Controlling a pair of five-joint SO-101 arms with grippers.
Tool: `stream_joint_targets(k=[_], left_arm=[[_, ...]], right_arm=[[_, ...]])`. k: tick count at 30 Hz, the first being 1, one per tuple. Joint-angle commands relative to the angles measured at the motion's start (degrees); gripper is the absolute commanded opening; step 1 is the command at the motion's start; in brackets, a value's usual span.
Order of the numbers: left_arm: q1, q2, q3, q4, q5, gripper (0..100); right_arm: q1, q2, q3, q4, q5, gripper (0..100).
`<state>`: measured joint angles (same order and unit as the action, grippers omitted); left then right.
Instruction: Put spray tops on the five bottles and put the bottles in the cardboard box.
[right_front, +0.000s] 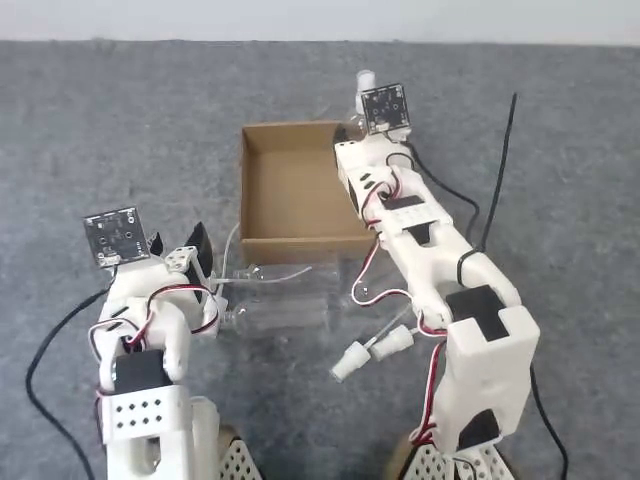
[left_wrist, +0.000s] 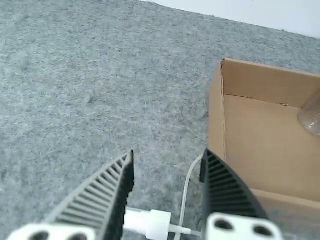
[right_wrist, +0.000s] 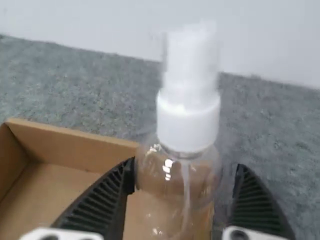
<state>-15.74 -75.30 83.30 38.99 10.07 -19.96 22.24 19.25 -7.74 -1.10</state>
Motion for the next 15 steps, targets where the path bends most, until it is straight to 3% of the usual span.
stream_joint_targets(k=[1,15], left_arm=[[-0.35,-1.14,-0.4,-1.67,-0.26,20],[-0.35,-1.14,-0.4,-1.67,-0.26,20]], right_arm=[[-1.19,-5.41,-3.43,3.38,-0.53,25.5],[-0.75,-19.03,1.23,11.65,-0.18,25.5]])
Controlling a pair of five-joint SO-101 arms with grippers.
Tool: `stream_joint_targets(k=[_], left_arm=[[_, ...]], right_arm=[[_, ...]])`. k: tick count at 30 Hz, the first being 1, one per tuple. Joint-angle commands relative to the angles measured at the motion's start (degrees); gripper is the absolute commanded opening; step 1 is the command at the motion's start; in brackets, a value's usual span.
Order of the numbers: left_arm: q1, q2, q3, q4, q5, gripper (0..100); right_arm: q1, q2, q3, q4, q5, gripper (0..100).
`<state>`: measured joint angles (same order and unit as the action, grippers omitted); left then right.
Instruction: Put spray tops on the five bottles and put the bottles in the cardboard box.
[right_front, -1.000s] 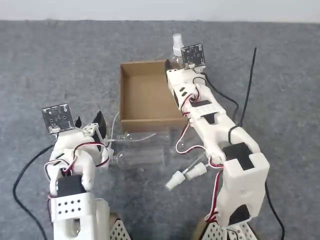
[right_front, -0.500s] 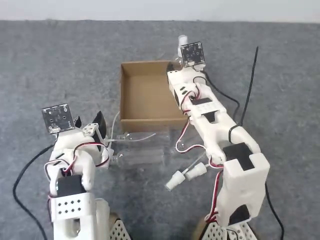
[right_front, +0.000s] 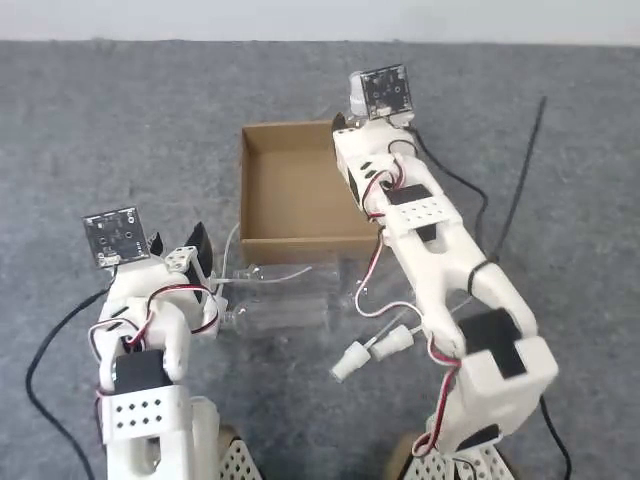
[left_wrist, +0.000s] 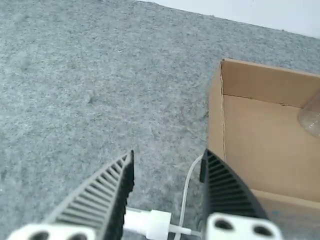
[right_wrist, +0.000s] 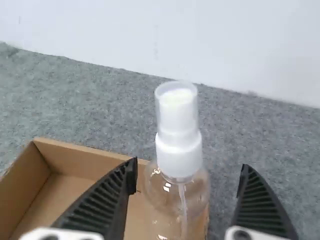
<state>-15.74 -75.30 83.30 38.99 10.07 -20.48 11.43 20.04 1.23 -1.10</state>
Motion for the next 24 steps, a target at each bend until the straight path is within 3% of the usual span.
stream_joint_targets(k=[1,9,24], left_arm=[[-0.35,-1.14,-0.4,-1.67,-0.26,20],[-0.35,-1.14,-0.4,-1.85,-0.26,20],[-0.44,-1.14,-0.4,-1.85,-0.26,20]], right_arm=[[-0.22,-9.1,0.97,3.38,-0.18,25.5],[-0.4,-15.78,2.29,12.7,-0.26,25.5],[-0.75,-35.74,2.29,40.04,-0.44,25.4]])
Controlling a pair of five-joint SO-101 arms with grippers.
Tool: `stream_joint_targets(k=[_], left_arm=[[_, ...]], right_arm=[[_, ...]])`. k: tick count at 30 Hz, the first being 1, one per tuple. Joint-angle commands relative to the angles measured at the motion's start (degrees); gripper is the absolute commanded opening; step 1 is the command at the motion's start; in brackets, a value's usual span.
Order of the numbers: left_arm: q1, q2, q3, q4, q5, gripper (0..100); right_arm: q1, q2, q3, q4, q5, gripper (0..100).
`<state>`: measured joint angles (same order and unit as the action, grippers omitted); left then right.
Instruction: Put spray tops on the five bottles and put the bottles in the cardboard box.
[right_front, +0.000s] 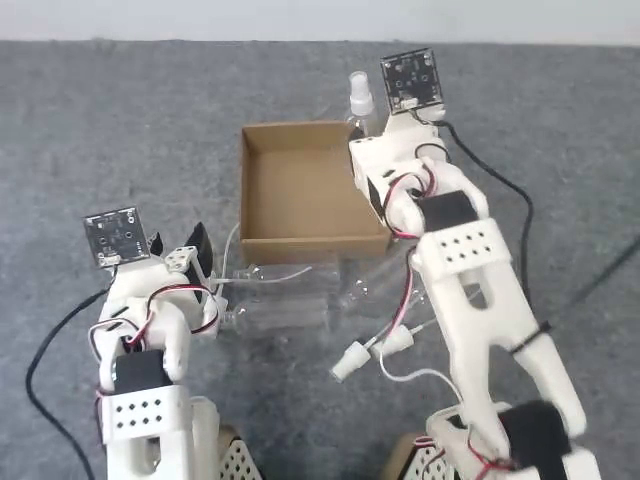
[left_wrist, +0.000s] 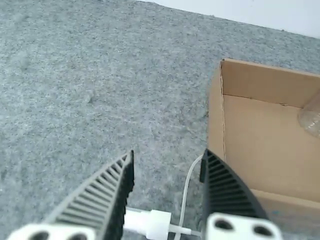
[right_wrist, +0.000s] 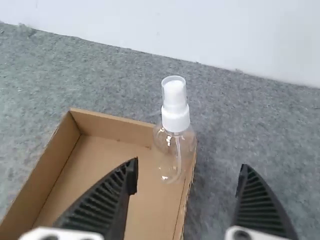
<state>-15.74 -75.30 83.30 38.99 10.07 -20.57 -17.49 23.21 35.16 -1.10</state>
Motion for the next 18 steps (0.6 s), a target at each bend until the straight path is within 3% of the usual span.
stream_joint_targets(k=[1,18], left_arm=[[-0.44,-1.14,-0.4,-1.85,-0.26,20],[-2.99,-1.14,-0.57,-1.93,-0.18,20]], right_arm=[[-1.19,-7.6,-0.88,7.87,-0.44,25.4],[-2.33,-23.96,-0.97,38.29,0.0,25.4]])
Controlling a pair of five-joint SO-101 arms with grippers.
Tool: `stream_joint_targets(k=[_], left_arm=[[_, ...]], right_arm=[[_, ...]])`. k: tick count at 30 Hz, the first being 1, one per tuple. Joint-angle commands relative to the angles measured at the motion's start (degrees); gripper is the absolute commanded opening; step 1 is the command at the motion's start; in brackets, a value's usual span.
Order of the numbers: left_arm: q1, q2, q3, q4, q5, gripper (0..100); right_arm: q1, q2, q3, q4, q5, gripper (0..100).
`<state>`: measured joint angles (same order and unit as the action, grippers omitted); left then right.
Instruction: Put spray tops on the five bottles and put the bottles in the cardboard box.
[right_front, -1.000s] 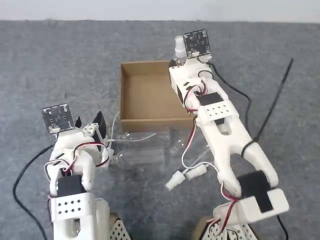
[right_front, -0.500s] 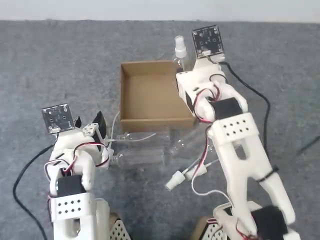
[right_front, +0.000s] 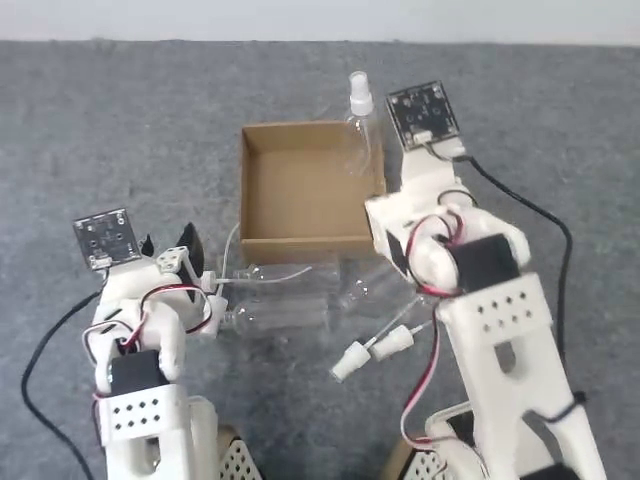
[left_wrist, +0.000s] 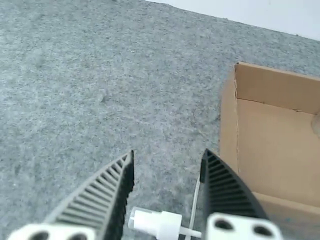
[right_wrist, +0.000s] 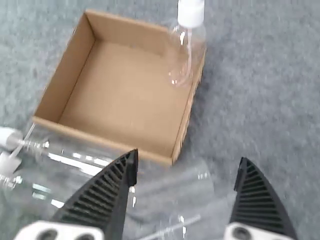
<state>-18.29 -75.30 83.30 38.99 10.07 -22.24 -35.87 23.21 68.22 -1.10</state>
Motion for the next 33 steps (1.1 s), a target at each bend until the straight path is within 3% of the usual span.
stream_joint_targets(k=[1,11,18,33], left_arm=[[-0.44,-1.14,-0.57,-1.93,-0.18,20],[-0.53,-1.14,-0.57,-1.93,-0.18,20],[-0.53,-1.14,-0.48,-1.93,-0.18,20],[-0.53,-1.14,-0.48,-1.93,-0.18,20]], right_arm=[[-0.66,-6.29,-0.97,6.9,0.0,25.4],[-0.66,-8.13,-0.88,22.11,4.66,25.4],[-0.31,-8.13,2.11,25.54,6.24,25.4],[0.57,-7.96,9.93,24.75,46.59,25.6]])
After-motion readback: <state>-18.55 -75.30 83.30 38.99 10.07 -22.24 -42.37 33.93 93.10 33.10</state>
